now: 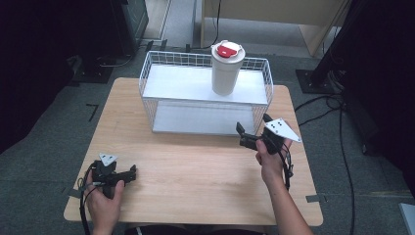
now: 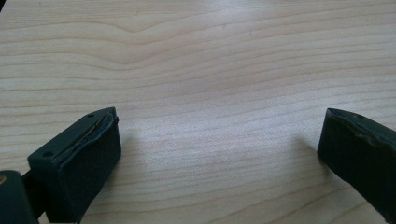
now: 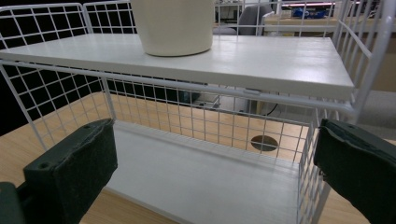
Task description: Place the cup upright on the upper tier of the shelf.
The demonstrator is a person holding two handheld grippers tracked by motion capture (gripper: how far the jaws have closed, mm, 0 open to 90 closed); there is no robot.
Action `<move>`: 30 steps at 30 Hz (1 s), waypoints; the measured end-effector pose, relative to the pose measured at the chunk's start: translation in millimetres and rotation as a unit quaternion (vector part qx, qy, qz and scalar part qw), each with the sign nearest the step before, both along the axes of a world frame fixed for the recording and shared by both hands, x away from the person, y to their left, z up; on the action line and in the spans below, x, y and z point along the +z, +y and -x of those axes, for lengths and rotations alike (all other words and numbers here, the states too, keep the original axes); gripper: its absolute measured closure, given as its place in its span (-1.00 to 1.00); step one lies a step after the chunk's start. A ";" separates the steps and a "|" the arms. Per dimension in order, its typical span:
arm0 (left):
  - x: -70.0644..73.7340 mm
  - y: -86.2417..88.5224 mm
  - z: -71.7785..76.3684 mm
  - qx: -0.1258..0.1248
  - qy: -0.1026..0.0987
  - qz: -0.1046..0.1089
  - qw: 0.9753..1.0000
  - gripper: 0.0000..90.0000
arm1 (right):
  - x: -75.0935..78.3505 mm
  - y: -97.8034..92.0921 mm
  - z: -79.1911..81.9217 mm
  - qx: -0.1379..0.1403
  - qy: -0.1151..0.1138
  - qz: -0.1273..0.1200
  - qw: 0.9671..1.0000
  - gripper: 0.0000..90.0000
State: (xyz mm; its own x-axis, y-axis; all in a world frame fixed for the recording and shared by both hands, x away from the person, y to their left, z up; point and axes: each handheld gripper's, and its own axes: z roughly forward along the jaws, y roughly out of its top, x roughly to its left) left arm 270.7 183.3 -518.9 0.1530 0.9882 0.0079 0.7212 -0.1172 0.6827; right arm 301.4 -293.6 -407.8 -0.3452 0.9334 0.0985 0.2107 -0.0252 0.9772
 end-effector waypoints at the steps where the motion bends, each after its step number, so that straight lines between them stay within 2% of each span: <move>1: 0.0 0.0 0.0 0.000 0.000 0.000 1.000 -1.00 | 0.0 0.0 0.0 0.000 0.000 0.000 1.000 -1.00; 6: 0.0 0.0 0.0 0.000 0.000 0.000 1.000 -1.00 | -4.5 -5.1 5.8 -0.004 -0.001 0.006 1.000 -1.00; 11: 0.1 0.2 0.0 -0.001 0.000 -0.001 1.000 -1.00 | -13.6 -11.8 11.9 -0.011 0.008 0.017 1.000 -1.00; 30: 0.1 0.2 0.0 -0.001 0.001 -0.001 1.000 -1.00 | -38.4 -39.0 29.1 -0.037 0.028 0.014 0.999 -1.00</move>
